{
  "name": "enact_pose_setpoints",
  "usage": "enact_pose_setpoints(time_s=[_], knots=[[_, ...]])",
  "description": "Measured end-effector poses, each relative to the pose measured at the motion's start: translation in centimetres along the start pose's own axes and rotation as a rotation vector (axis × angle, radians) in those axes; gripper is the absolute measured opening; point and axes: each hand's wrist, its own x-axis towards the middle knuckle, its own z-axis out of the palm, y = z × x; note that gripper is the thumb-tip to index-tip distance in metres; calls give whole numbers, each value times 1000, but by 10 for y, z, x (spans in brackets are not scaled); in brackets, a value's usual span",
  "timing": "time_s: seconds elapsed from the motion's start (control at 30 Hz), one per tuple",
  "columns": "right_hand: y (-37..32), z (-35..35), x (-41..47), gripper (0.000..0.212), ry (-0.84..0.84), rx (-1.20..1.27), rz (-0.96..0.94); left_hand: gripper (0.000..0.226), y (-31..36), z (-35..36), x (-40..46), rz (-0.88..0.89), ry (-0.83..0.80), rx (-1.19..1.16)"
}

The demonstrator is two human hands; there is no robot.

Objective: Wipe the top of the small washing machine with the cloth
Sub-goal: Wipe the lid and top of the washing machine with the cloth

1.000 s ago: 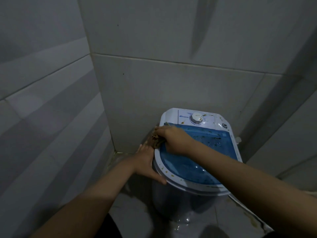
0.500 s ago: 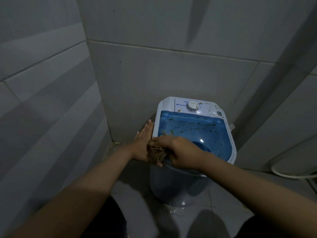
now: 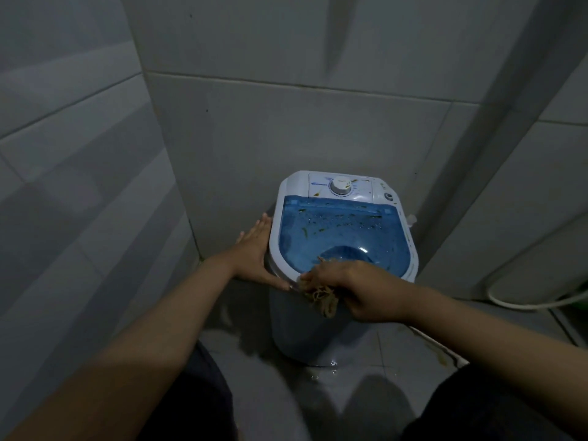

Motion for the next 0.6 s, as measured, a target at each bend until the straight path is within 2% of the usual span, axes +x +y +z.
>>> enact_pose_setpoints(time_s=[0.17,0.37,0.6], knots=[[15,-3,-28,48,-17,-20,-3,152,14,-5,-7,29,32,-36],[29,-10,-61,54,12,-93,-11,152,34,-2,-12,28,39,27],[49,-24,-86,49,-8,-103,79,150,41,4,-5,-1,64,96]])
